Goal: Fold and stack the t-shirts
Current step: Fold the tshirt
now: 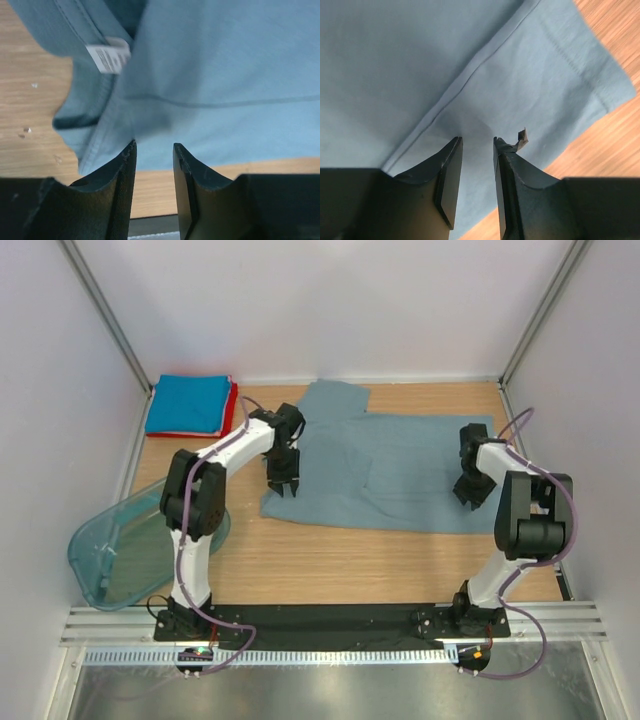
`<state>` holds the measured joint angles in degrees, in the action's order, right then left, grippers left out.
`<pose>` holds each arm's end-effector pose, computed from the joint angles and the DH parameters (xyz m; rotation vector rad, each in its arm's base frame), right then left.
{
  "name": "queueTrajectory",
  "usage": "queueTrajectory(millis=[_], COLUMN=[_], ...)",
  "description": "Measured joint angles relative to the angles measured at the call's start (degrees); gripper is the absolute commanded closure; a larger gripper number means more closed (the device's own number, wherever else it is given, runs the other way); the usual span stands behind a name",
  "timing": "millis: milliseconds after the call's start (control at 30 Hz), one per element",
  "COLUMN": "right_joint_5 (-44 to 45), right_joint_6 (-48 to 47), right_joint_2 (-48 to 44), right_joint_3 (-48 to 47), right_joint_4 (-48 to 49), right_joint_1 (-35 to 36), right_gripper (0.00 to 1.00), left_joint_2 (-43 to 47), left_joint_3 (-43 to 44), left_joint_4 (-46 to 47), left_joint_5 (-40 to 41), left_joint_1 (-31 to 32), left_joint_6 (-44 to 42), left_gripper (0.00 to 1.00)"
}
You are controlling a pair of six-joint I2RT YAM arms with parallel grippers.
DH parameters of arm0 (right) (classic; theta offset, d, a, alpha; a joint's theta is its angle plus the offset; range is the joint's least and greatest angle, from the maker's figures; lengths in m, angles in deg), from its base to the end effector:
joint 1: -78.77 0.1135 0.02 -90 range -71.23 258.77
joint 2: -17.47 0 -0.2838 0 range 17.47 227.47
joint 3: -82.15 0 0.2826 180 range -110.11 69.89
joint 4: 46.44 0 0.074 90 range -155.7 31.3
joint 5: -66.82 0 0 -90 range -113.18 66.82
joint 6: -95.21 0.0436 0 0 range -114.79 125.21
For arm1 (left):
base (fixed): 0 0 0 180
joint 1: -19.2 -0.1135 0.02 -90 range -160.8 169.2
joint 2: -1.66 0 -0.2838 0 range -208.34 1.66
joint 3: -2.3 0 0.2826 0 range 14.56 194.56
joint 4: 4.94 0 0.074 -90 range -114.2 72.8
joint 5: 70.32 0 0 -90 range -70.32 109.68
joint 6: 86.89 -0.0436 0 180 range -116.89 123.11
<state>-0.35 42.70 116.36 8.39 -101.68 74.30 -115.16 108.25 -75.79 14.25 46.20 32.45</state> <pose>0.3365 -0.0433 0.1613 1.0582 2.6252 -0.4801 0.3924 -0.2046 0.1973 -0.0518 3.0498 -0.2317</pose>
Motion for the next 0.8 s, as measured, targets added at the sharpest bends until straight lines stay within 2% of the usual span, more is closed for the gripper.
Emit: queueTrajectory(millis=[167,300,600,800], right_joint_5=[-0.3,-0.3,1.1,-1.4], right_joint_6=[-0.2,0.2,2.8,3.1], right_joint_2=[0.0,-0.2,-2.9,-3.2], right_joint_3=[1.0,2.0,5.4,3.7], right_joint_4=[3.6,4.8,6.8,4.9], right_joint_1=[-5.7,-9.4,-10.0,-10.4], right_gripper=[0.64,0.64,0.63,0.55], left_joint_2=[-6.1,-5.1,-2.3,-2.3], left_joint_3=[-0.2,-1.6,-5.6,1.2], left_joint_4=[-0.6,-0.7,-0.4,-5.3], left_joint_5=[6.2,9.6,11.2,12.0], left_joint_1=[0.0,0.0,-0.1,-0.7], left_joint_6=[2.8,5.4,12.6,13.6], left_gripper=[0.63,0.63,0.6,0.55])
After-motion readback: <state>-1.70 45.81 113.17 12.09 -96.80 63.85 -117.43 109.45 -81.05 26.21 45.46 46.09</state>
